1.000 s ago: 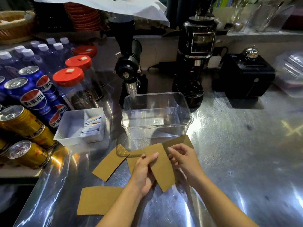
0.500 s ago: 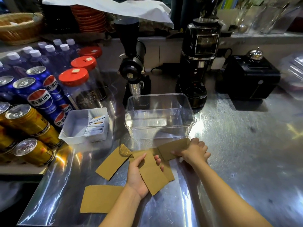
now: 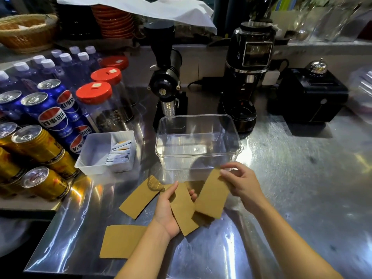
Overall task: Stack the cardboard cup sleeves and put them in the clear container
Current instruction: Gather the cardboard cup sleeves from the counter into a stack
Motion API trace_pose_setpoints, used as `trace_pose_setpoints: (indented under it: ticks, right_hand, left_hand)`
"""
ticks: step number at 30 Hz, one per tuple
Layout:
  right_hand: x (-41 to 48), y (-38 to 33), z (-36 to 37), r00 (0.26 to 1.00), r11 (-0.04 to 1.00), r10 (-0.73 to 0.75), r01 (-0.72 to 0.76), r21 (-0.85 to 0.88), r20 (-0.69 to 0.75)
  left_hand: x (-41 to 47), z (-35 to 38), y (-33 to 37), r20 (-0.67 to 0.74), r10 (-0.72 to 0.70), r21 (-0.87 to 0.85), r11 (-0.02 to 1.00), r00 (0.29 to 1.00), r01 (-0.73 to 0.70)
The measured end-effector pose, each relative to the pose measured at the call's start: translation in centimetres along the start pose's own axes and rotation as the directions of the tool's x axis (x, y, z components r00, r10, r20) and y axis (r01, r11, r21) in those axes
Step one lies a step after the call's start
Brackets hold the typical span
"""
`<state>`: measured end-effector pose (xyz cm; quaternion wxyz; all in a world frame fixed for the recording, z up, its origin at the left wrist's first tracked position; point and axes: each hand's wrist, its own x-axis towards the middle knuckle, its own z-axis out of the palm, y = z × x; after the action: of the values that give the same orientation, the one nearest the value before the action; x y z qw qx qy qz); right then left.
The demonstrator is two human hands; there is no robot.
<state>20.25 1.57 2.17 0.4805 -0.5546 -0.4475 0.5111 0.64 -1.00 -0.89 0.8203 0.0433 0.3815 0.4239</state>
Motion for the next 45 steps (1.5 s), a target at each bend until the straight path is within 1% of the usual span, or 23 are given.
trace_pose_setpoints:
  ticks: [2,4,6,8,10,13,15,17,19,22,25,27,29,31,32,35,36,38,39,41,43,45]
  right_hand:
    - [-0.5,-0.4,1.3,0.993,0.999,-0.008,0.013,-0.046,0.114]
    - [-0.8,-0.4,2.5,0.973,0.983,-0.015,0.057,-0.173,0.232]
    - [-0.9,-0.1,3.4,0.943,0.949,-0.029,0.131,-0.288,0.332]
    - [-0.9,0.1,3.7,0.919,0.932,-0.041,0.177,-0.317,0.392]
    - [-0.7,0.3,3.8,0.915,0.918,-0.058,0.206,-0.339,0.399]
    - [-0.2,1.1,3.5,0.942,0.887,-0.101,0.230,-0.400,0.319]
    - [0.2,1.7,3.3,0.963,0.869,-0.105,0.210,-0.449,0.246]
    - [0.6,2.2,3.2,0.965,0.847,-0.052,0.178,-0.500,0.256]
    - [0.9,2.7,3.2,0.941,0.770,0.034,0.190,-0.609,0.337]
    - [1.2,3.2,3.3,0.892,0.599,0.115,0.289,-0.747,0.437]
    - [1.6,3.6,3.6,0.885,0.497,0.145,0.322,-0.806,0.443]
    - [1.8,3.4,3.6,0.884,0.467,0.181,0.308,-0.829,0.430]
    - [2.0,3.2,3.4,0.879,0.498,0.192,0.296,-0.815,0.436]
    - [2.0,2.8,3.0,0.878,0.596,0.163,0.277,-0.754,0.451]
    - [1.9,2.6,2.7,0.886,0.648,0.140,0.255,-0.718,0.441]
    - [1.7,1.0,1.7,0.921,0.754,0.074,0.200,-0.626,0.383]
    - [1.6,0.4,1.4,0.927,0.804,0.049,0.184,-0.565,0.372]
    - [1.1,-1.1,1.1,0.929,0.921,0.027,0.121,-0.371,0.370]
    - [0.8,-1.7,0.9,0.923,0.959,0.027,0.085,-0.272,0.385]
    - [0.5,-2.2,0.9,0.902,0.985,0.032,0.044,-0.165,0.431]
    - [0.3,-2.3,1.3,0.887,0.989,0.032,0.038,-0.143,0.460]
    - [0.3,-2.1,1.8,0.903,0.989,0.018,0.047,-0.140,0.429]
  left_hand:
    - [-0.1,0.4,-0.2,0.062,-0.042,0.066,0.997,0.997,0.038]
    - [-0.2,0.9,-0.6,0.092,-0.074,0.137,0.989,0.993,0.061]
    - [-0.5,1.2,-1.0,0.111,-0.100,0.187,0.979,0.989,0.078]
    - [-0.8,1.2,-1.2,0.132,-0.130,0.209,0.973,0.983,0.101]
    - [-1.1,1.0,-1.0,0.136,-0.148,0.223,0.968,0.980,0.116]
    - [-1.6,0.6,-0.5,0.112,-0.133,0.215,0.971,0.985,0.107]
    - [-2.0,0.6,-0.2,0.108,-0.085,0.137,0.988,0.991,0.070]
    - [-2.3,0.5,0.1,0.104,-0.023,0.049,0.999,0.994,0.018]
    - [-2.4,0.4,0.5,0.088,0.010,0.013,1.000,0.996,-0.012]
    - [-2.6,0.0,1.0,0.082,0.011,-0.020,1.000,0.997,-0.010]
    - [-2.6,-0.2,1.2,0.092,0.019,-0.023,1.000,0.996,-0.017]
    - [-2.4,-0.3,1.2,0.095,0.021,-0.031,0.999,0.995,-0.018]
    - [-2.3,-0.4,1.3,0.089,0.025,-0.040,0.999,0.996,-0.021]
    - [-2.1,-0.4,1.6,0.076,0.036,-0.015,0.999,0.996,-0.035]
    - [-2.0,-0.4,1.7,0.066,0.043,0.010,0.999,0.997,-0.044]
    - [-1.6,-0.7,2.1,0.012,0.070,0.104,0.992,0.998,-0.070]
    - [-1.4,-0.8,2.2,-0.012,0.070,0.130,0.989,0.997,-0.068]
    - [-1.2,-0.8,2.3,-0.035,0.044,0.163,0.986,0.998,-0.038]
    - [-1.2,-0.8,2.3,-0.034,0.024,0.170,0.985,0.999,-0.018]
    - [-1.2,-0.6,2.1,-0.009,0.005,0.181,0.983,1.000,-0.003]
    - [-1.1,-0.5,1.8,0.016,-0.010,0.215,0.977,1.000,0.007]
    - [-1.1,-0.4,1.6,0.025,-0.028,0.231,0.973,0.999,0.022]
